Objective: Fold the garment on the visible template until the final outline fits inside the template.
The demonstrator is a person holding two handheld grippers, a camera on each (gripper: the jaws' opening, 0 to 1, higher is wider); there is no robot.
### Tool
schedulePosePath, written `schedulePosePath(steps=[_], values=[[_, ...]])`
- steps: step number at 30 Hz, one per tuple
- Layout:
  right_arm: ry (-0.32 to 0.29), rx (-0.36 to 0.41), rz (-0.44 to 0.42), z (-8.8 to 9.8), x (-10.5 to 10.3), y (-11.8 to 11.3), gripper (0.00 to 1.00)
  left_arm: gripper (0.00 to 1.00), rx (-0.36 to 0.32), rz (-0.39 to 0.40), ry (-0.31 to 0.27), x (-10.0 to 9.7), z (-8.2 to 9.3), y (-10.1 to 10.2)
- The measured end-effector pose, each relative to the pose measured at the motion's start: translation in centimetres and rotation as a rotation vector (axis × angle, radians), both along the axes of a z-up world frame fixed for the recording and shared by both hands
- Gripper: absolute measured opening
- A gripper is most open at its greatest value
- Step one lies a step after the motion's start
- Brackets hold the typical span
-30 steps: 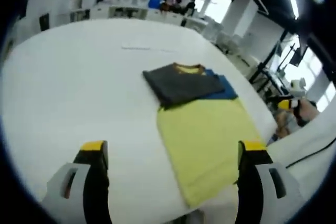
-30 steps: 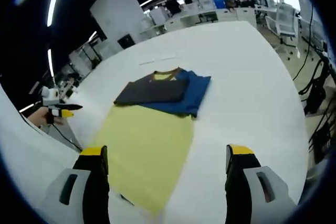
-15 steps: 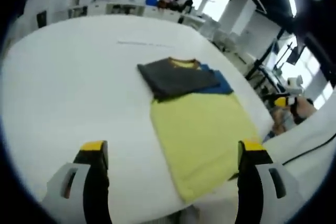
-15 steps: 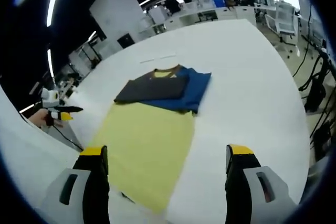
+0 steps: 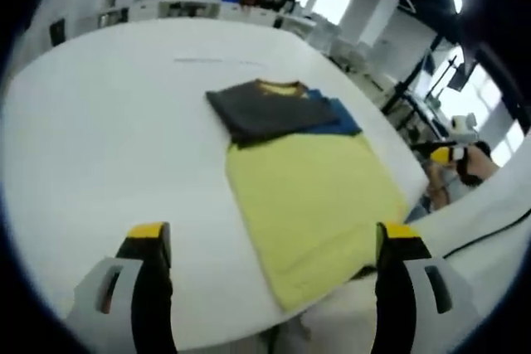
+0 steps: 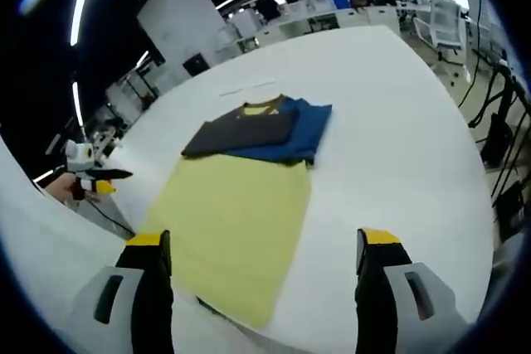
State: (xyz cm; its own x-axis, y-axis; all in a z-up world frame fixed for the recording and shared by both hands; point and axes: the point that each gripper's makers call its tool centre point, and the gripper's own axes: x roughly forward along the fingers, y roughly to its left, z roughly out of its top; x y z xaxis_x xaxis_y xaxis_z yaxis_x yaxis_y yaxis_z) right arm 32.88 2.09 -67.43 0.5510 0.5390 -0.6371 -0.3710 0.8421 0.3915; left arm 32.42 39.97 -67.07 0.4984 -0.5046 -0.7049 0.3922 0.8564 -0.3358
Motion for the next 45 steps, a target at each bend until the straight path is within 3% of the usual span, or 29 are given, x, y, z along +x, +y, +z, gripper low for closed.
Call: schedulePosePath(steps=[10,16,33,45], values=[[0.009,0.008,0.009,-0.5,-1.0,0.7,0.9,0.99,-0.011,-0.019,0.022,-1.5,-0.7,-0.9],[0.046,0.001,0.014,-1.6,-2.6,0.9,0.89,0.98,-0.008,-0.052,0.061,-2.8,-1.8,-1.5],[0.146,-0.001,0.026,-4.7,-6.5,1.8,0.72,0.77,-0.008,-0.066,0.168,-5.8,-4.8,-1.4],[0.19,0.008,0.05,-5.8,-8.3,2.5,0.6,0.62,0.002,-0.055,0.223,-7.2,-6.6,-1.2]])
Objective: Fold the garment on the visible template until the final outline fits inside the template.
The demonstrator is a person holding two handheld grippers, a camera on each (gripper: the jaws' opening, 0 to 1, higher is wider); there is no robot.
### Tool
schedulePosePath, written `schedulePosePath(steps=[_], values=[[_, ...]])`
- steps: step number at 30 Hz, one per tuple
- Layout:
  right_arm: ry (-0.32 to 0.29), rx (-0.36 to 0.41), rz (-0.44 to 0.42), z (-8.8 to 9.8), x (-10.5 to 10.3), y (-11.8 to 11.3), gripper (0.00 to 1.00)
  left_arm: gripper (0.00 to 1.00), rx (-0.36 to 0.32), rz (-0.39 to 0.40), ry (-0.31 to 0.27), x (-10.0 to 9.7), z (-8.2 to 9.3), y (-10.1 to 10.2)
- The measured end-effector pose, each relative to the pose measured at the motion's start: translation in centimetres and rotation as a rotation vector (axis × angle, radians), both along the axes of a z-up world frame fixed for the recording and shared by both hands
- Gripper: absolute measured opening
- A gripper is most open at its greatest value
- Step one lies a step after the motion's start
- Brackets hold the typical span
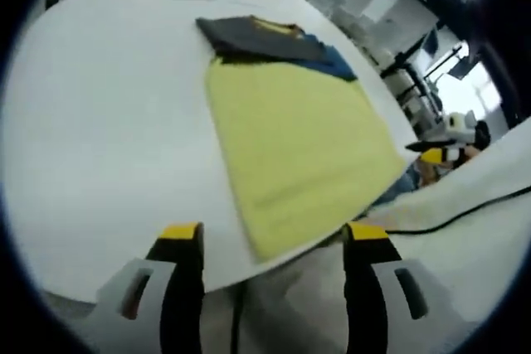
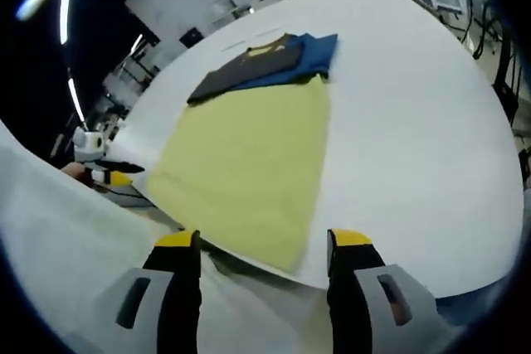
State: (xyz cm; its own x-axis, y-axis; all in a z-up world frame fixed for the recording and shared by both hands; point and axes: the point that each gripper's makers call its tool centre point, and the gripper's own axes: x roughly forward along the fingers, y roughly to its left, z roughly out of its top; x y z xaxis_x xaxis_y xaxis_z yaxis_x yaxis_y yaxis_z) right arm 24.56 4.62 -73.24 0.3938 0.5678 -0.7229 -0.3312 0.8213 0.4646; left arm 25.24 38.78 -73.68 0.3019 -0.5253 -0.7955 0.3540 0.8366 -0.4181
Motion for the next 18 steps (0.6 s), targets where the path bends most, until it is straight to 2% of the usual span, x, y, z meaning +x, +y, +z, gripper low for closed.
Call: schedulePosePath(steps=[5,18], values=[[0.025,0.007,0.013,-0.6,-0.9,0.3,0.55,0.53,-0.015,0.0,0.027,-0.5,-0.3,-0.5],[0.065,0.002,-0.015,-1.8,-1.9,0.0,0.44,0.42,-0.012,0.004,0.067,-1.4,-1.2,-0.7]])
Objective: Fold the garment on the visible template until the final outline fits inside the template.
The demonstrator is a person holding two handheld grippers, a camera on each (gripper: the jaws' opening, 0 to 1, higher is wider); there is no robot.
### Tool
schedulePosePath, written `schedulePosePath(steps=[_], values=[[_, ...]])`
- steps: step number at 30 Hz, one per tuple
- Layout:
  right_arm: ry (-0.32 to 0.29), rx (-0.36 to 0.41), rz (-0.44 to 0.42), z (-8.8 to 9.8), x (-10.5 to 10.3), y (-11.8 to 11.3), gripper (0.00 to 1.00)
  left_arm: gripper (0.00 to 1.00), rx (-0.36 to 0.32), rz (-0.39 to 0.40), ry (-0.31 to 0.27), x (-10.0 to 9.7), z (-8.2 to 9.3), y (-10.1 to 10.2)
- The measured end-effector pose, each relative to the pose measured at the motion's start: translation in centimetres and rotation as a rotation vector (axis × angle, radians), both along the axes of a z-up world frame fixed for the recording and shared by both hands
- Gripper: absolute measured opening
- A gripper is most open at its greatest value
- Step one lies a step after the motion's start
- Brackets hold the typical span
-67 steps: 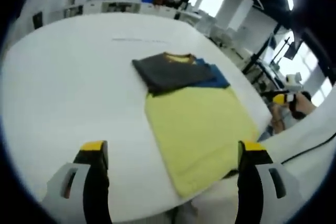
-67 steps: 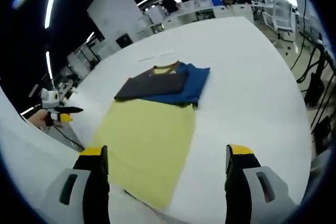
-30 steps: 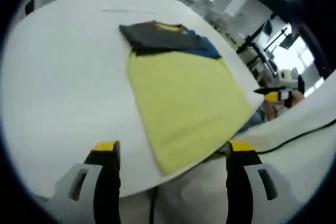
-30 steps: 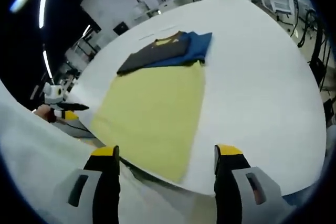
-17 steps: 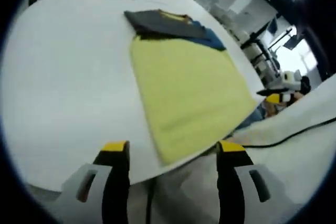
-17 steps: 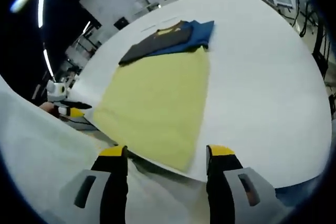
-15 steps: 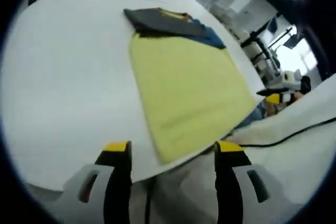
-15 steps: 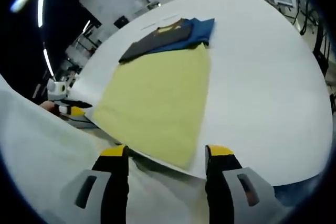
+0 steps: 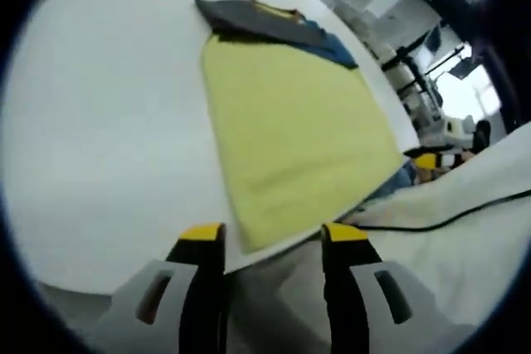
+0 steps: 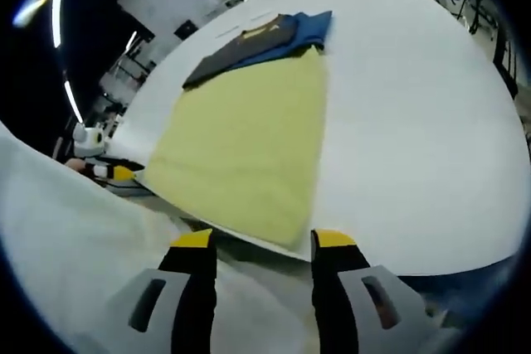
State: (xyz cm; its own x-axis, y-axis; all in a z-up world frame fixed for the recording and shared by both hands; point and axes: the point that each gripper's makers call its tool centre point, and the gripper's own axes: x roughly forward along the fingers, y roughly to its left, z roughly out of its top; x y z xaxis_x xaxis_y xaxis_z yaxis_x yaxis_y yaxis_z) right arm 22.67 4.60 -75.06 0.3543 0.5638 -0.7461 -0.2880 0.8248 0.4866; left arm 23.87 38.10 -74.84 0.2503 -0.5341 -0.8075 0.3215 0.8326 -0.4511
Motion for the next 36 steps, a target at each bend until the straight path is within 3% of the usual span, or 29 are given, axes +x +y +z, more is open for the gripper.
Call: schedulePosePath(steps=[21,36], values=[[0.024,-0.058,-0.014,-1.1,0.8,-0.8,0.2,0.2,0.018,0.047,0.03,0.1,-1.0,0.4],[0.027,-0.071,-0.023,-1.7,0.9,-1.3,0.09,0.03,0.057,0.097,0.046,0.3,-1.5,1.2]])
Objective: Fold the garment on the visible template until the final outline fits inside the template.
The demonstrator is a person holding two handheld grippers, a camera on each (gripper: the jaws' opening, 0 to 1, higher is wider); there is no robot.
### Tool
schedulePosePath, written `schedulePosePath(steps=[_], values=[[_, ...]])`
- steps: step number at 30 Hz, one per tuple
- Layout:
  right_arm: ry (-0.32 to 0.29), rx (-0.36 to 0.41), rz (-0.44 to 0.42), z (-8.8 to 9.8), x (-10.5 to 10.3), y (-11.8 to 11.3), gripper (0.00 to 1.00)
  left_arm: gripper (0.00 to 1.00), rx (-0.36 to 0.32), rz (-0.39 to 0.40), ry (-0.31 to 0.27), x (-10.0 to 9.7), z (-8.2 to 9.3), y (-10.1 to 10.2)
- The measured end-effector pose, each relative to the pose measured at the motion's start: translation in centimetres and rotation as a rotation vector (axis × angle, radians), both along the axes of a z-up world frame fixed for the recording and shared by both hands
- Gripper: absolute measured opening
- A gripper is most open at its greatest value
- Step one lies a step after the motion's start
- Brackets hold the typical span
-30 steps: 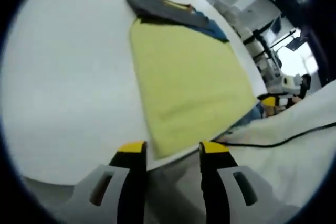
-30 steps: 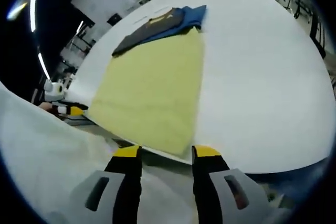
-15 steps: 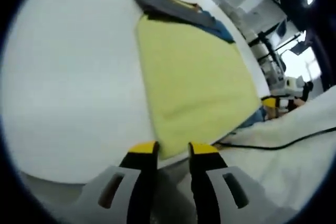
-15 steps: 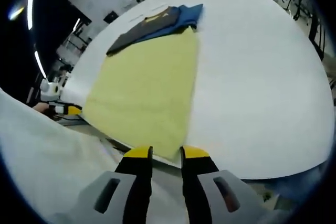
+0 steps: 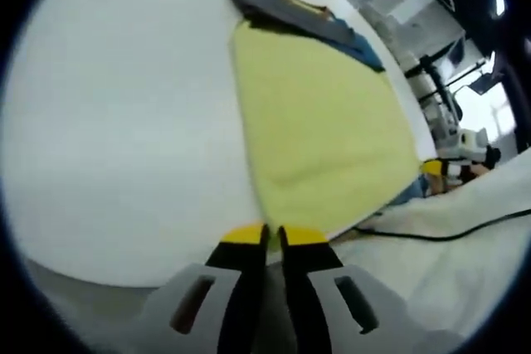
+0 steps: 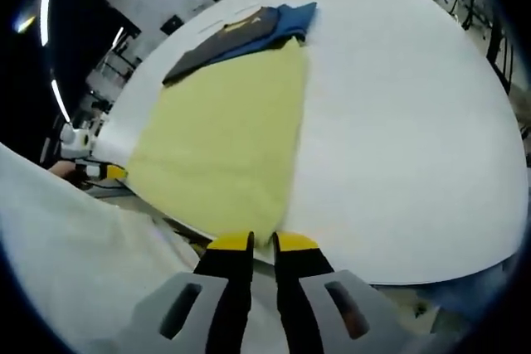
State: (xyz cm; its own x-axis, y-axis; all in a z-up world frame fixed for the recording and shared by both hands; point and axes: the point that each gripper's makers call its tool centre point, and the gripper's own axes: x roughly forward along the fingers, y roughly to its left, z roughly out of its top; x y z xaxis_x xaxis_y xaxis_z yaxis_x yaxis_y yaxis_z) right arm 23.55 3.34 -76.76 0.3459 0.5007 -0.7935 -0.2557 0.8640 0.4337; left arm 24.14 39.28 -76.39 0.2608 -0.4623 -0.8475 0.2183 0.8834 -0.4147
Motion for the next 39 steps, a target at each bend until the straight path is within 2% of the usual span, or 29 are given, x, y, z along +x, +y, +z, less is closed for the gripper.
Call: schedulePosePath(steps=[14,20,24,39], values=[[0.006,-0.01,-0.009,-0.3,0.0,0.1,0.04,0.0,-0.003,0.025,0.018,0.1,-0.2,-0.1],[-0.01,-0.009,0.02,0.3,0.1,0.0,0.03,0.0,-0.008,0.022,0.034,0.0,0.3,-0.1],[-0.03,0.015,0.049,1.2,-0.1,0.0,0.03,0.0,-0.032,0.016,0.04,-0.1,0.9,-0.4],[-0.078,0.13,0.033,3.7,-0.2,-0.3,0.03,0.0,-0.091,0.045,0.051,-0.8,2.6,-0.3]])
